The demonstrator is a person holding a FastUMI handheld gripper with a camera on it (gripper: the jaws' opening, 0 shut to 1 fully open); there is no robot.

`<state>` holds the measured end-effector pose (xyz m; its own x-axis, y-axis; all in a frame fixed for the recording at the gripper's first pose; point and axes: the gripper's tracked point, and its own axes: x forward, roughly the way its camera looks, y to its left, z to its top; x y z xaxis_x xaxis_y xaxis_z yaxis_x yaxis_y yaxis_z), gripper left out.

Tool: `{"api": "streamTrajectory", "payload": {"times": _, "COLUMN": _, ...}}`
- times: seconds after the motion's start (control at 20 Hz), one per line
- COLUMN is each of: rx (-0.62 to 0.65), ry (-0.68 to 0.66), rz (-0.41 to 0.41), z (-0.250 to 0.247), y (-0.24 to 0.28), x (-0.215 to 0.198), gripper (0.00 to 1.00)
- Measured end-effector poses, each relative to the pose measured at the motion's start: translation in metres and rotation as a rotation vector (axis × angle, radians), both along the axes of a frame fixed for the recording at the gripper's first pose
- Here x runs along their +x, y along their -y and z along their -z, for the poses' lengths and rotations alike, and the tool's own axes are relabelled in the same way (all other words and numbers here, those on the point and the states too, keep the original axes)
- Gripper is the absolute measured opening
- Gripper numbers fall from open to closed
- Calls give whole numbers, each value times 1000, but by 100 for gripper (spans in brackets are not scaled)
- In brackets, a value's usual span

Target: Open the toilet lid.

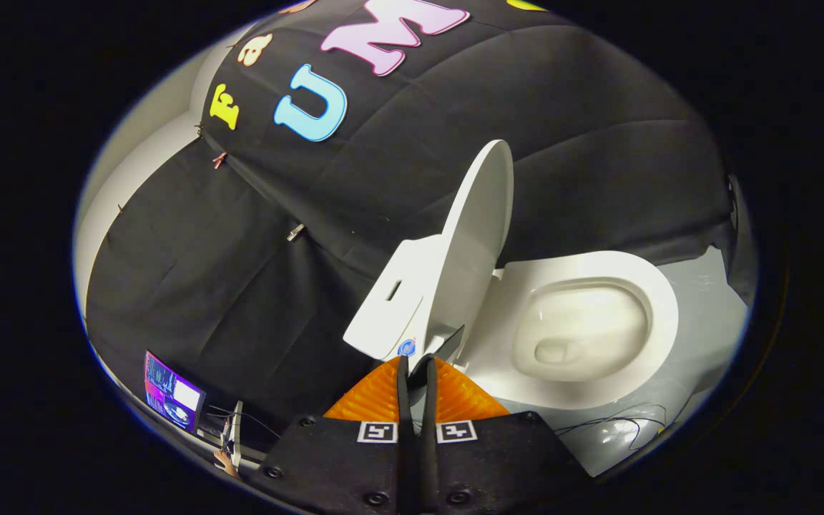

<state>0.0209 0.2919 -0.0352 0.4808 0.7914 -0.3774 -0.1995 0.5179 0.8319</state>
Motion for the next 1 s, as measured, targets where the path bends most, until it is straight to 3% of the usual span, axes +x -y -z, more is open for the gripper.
{"api": "streamTrajectory", "payload": {"times": 0.35, "rx": 55, "ry": 35, "rz": 2, "z": -39, "y": -51, "x": 12, "gripper": 5}}
{"api": "streamTrajectory", "payload": {"times": 1.0, "rx": 64, "ry": 90, "rz": -80, "z": -77, "y": -162, "x": 27, "gripper": 5}}
